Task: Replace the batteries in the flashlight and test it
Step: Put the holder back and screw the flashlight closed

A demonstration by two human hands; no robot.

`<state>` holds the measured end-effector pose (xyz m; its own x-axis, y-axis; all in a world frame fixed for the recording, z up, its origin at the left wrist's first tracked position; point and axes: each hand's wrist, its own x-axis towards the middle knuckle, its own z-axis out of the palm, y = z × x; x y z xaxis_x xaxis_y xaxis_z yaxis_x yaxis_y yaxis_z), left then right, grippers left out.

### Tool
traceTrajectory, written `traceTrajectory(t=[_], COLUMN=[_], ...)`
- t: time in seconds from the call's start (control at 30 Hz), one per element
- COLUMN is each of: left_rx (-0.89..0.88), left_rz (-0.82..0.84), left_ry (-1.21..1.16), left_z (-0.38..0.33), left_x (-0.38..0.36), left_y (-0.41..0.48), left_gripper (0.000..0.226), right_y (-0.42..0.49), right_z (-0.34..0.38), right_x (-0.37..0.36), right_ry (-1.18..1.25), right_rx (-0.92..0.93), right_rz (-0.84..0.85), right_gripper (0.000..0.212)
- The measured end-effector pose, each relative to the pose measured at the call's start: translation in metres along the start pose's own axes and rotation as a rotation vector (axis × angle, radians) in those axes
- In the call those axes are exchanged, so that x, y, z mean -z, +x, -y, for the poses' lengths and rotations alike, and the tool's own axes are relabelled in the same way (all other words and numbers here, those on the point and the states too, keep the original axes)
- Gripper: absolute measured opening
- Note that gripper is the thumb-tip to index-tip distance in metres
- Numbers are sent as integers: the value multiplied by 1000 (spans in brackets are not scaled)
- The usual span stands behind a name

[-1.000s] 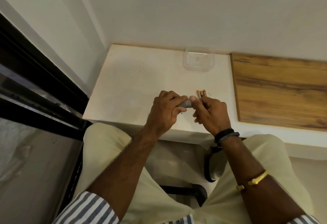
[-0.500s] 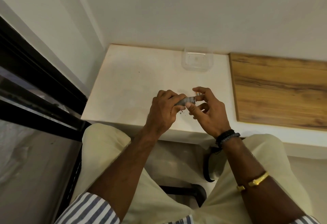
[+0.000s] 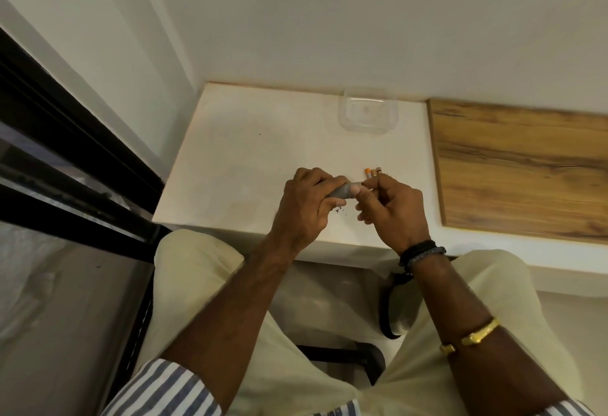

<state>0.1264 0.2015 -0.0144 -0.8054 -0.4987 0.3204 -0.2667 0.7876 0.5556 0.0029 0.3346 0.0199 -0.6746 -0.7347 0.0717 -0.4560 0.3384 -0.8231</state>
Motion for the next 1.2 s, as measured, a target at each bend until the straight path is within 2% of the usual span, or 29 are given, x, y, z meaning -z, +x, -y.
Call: traceTrajectory(t=[0.07, 0.1, 0.23, 0.3, 0.43, 0.47, 0.53, 0.6, 0.67, 0.83, 0.93, 1.07, 1.2], left_rx=[-20, -15, 16, 9, -34, -31, -6, 10, 8, 19, 26, -12, -19], left_rz=[-4, -7, -3, -2, -5, -6, -1, 6, 11, 31, 68, 172, 195], left_ry=[1, -3, -9, -3, 2, -3, -17, -22, -19, -79, -166, -209, -209], left_z=[-3, -3, 0, -1, -6, -6, -3, -1, -1, 0, 2, -3, -12], left_x=[0, 0, -2, 0, 1, 0, -2, -3, -2, -2, -3, -4, -5], left_y=[1, 1, 1, 0, 1, 1, 2, 1, 0, 1, 2, -1, -3], left_gripper=[34, 34, 34, 33, 34, 34, 34, 33, 33, 32, 32, 30, 32], right_y=[0, -1, 0, 2, 2, 1, 1, 1, 2, 3, 2, 4, 4], right_z=[2, 2, -6, -7, -3, -4, -6, -10, -8, -8, -11, -11, -14], right_x=[0, 0, 2, 0, -2, -1, 1, 1, -1, -3, -3, -2, -8], right_ry=[-53, -56, 17, 16, -90, -79, -21, 7, 6, -128, -138, -312, -449], right_rx=[-54, -53, 76, 78, -29, -18, 43, 117, 106, 13, 84, 175, 129], right_rz=[-38, -37, 49, 16, -98, -89, -19, 10, -22, -36, -51, -110, -184], right_gripper=[55, 56, 34, 25, 56, 52, 30, 25, 21, 45, 45, 49, 63])
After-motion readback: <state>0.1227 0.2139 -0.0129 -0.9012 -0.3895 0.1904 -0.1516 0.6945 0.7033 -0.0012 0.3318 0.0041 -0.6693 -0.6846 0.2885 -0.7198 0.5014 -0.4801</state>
